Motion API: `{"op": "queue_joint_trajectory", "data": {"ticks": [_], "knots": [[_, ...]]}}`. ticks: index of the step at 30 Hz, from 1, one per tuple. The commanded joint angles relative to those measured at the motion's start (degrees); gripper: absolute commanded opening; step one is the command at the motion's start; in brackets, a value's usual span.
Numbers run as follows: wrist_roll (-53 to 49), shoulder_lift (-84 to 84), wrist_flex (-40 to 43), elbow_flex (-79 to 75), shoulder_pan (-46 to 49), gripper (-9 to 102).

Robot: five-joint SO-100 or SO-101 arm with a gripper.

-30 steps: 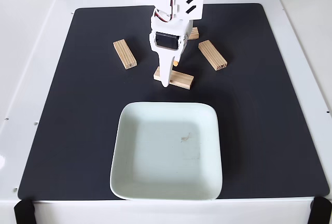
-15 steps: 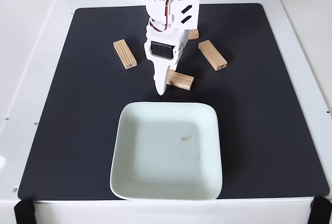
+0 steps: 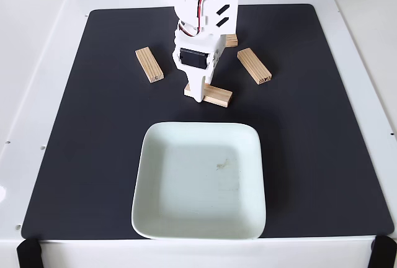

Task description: Pick up the wooden block and place them on the plate.

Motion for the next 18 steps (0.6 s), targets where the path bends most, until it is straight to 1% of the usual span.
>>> {"op": "queue_joint_trajectory", "data": {"ticks": [1, 3, 7, 13, 16, 18], "knots": [[-0.3, 5.8, 0.1, 2.6, -1.1, 0], [-1.6, 10.9, 0.1, 5.0, -2.4, 0], [-9.8, 23.6, 0.1, 11.3, -4.7, 0], [-18.1, 40.2, 0.0, 17.5, -5.4, 0], [-23.2, 43.8, -0.2, 16.7, -4.7, 0], [-25.5, 43.8, -3.3, 14.6, -4.3, 0]]}}
